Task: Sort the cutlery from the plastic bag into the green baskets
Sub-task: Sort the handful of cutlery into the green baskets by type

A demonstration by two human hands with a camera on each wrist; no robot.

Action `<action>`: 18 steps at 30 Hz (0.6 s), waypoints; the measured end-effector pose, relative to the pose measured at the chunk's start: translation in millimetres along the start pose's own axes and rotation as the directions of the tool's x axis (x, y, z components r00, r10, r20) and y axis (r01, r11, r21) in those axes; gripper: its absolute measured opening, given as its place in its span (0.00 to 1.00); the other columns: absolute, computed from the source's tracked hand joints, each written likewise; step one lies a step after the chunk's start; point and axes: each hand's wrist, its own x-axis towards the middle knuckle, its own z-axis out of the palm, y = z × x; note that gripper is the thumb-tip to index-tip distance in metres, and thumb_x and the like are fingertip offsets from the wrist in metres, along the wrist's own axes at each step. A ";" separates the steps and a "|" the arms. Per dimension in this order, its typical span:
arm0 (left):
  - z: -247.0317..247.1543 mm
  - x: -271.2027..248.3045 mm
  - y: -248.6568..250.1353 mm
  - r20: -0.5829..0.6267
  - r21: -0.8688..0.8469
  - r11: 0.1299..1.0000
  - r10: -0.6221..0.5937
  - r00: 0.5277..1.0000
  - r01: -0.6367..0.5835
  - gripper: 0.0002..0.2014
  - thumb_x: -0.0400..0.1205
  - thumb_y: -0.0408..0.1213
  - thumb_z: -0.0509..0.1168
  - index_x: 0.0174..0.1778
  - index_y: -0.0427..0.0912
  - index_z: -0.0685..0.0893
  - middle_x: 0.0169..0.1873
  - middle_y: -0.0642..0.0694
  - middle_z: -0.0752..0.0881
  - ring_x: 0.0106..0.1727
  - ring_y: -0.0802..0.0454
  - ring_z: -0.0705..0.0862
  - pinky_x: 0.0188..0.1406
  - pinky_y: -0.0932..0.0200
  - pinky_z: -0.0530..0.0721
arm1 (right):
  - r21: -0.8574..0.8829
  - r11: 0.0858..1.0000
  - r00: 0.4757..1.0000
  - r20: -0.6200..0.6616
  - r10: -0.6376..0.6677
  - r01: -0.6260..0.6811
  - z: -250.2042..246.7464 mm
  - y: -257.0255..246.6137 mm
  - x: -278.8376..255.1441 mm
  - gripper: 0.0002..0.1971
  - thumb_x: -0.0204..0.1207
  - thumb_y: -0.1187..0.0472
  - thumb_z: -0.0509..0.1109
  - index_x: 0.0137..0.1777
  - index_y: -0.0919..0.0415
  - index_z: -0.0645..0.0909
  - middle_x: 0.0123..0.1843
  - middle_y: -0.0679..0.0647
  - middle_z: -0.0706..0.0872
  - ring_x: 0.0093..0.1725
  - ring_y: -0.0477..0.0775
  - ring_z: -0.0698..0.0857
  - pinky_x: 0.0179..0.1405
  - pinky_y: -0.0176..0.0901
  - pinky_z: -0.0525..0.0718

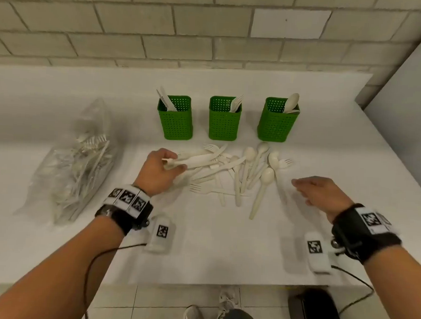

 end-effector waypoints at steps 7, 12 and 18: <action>24.0 30.1 11.0 0.201 0.508 0.861 -0.093 0.975 -0.023 0.60 0.57 0.65 0.81 0.83 0.57 0.57 0.80 0.49 0.63 0.80 0.44 0.61 0.78 0.40 0.63 | -0.322 0.946 0.999 0.000 0.039 -0.037 22.2 -37.5 45.4 0.31 0.68 0.29 0.69 0.30 0.59 0.69 0.32 0.55 0.75 0.35 0.57 0.78 0.39 0.44 0.77; 51.7 35.4 19.3 0.262 0.513 0.847 -0.003 0.965 -0.137 0.53 0.63 0.58 0.82 0.82 0.52 0.63 0.77 0.49 0.65 0.77 0.44 0.62 0.72 0.45 0.63 | -0.534 0.844 0.995 0.055 0.082 -0.040 59.8 -64.4 52.5 0.59 0.56 0.18 0.67 0.76 0.65 0.69 0.75 0.64 0.69 0.71 0.65 0.76 0.67 0.53 0.79; 67.0 34.4 22.6 0.329 0.422 0.878 0.082 0.941 -0.224 0.41 0.69 0.52 0.80 0.77 0.55 0.70 0.73 0.51 0.69 0.71 0.47 0.65 0.63 0.52 0.64 | -0.695 0.710 0.991 0.125 -0.036 0.114 109.5 -74.8 38.7 0.59 0.53 0.30 0.81 0.77 0.65 0.62 0.72 0.62 0.63 0.73 0.64 0.67 0.68 0.55 0.76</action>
